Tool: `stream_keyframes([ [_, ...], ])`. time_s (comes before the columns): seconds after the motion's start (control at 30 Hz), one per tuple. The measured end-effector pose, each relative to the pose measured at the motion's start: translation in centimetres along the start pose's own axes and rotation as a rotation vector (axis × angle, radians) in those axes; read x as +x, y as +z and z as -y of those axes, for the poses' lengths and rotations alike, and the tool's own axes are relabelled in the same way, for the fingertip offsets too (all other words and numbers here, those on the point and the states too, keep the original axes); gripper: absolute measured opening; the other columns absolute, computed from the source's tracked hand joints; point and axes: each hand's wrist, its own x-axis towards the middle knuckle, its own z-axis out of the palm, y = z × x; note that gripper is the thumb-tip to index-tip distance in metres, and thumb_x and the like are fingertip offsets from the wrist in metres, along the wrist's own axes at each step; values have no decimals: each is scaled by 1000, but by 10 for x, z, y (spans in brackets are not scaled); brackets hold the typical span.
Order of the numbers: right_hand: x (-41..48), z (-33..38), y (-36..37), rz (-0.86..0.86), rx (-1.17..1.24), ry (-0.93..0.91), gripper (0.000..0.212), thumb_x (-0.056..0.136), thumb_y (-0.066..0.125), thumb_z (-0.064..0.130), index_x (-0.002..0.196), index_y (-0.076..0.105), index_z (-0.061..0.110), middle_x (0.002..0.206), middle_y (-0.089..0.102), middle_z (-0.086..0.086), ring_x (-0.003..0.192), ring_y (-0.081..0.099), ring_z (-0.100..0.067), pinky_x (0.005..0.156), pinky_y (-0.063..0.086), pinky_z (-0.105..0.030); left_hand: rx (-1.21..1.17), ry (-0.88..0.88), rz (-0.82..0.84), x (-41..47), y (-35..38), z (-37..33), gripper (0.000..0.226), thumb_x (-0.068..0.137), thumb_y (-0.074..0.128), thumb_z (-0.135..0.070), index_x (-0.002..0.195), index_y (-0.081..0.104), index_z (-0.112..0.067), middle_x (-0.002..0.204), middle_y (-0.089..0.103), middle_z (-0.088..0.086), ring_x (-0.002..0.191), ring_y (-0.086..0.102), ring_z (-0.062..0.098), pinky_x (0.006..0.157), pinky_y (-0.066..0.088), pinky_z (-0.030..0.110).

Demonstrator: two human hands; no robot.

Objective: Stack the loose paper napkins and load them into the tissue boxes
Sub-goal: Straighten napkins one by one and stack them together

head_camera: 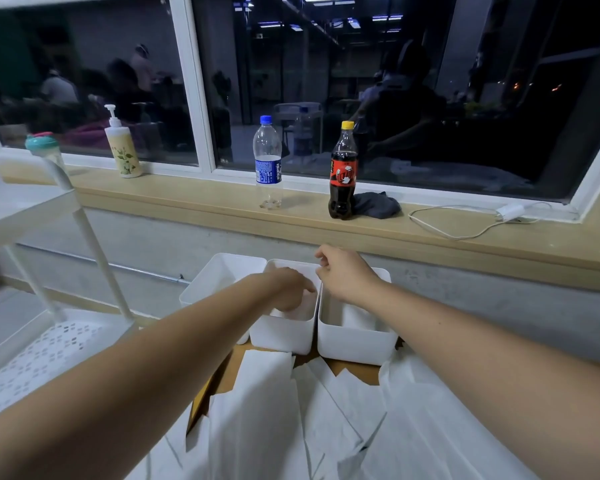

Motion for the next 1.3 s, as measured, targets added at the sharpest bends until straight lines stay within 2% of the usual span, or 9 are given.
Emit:
stream_keyframes([
  [0.1,-12,1,-13,-8,73,21,36,106,55,23,141,61,21,127,67,1,118,62,-22,100,53,-36,-128,-25,-86,-16,-12,12,74,101,43,3,160,44,-42,157,56,4,134,60,26,112,52,41],
  [0.23,-45,3,-38,-23,141,-14,35,104,56,20,138,65,23,128,68,5,118,63,-18,103,55,-40,-290,-19,-279,-50,-33,16,52,106,50,-6,148,61,-36,146,66,2,125,64,23,104,54,36],
  [0.33,-84,2,-58,-62,174,-40,27,104,61,23,130,69,27,122,70,11,112,65,-10,99,54,-32,-390,37,-400,-85,-41,-7,39,108,58,-15,143,65,-29,139,71,1,122,67,21,105,56,37],
  [0.47,-149,-3,-85,-136,238,-67,22,102,67,23,123,73,27,110,72,17,103,65,3,87,48,-16,-498,121,-502,-130,-39,-55,31,107,58,-18,133,70,-30,125,76,-5,104,70,16,95,59,35],
  [0.6,-222,-10,-112,-179,259,-26,19,102,67,23,118,74,30,110,73,17,104,66,4,89,51,-15,-642,185,-513,-169,-22,-109,26,105,60,-21,124,71,-35,110,75,-15,94,73,12,79,63,35],
  [0.73,-297,-21,-130,-222,266,11,16,103,69,22,116,74,27,111,73,16,103,64,8,84,45,-8,-731,253,-483,-201,2,-162,23,102,65,-23,120,73,-33,101,75,-16,90,72,5,82,59,33],
  [1.03,-437,-63,-111,-246,180,137,18,104,65,22,117,73,29,113,71,19,107,64,4,88,47,-11,-662,343,-426,-267,57,-258,28,97,76,-32,125,72,-32,116,73,-12,98,68,8,86,59,26],
  [1.17,-483,-71,-77,-170,102,184,13,100,67,24,108,70,33,108,67,18,104,62,0,88,49,-18,-581,357,-413,-287,88,-274,30,95,78,-35,124,72,-32,115,69,-11,100,65,11,85,59,30],
  [1.3,-513,-62,-39,-52,62,164,13,98,73,40,108,66,35,111,54,22,108,52,2,94,47,-22,-506,367,-437,-287,104,-265,29,99,75,-34,127,71,-30,118,67,-8,107,64,15,87,57,32],
])
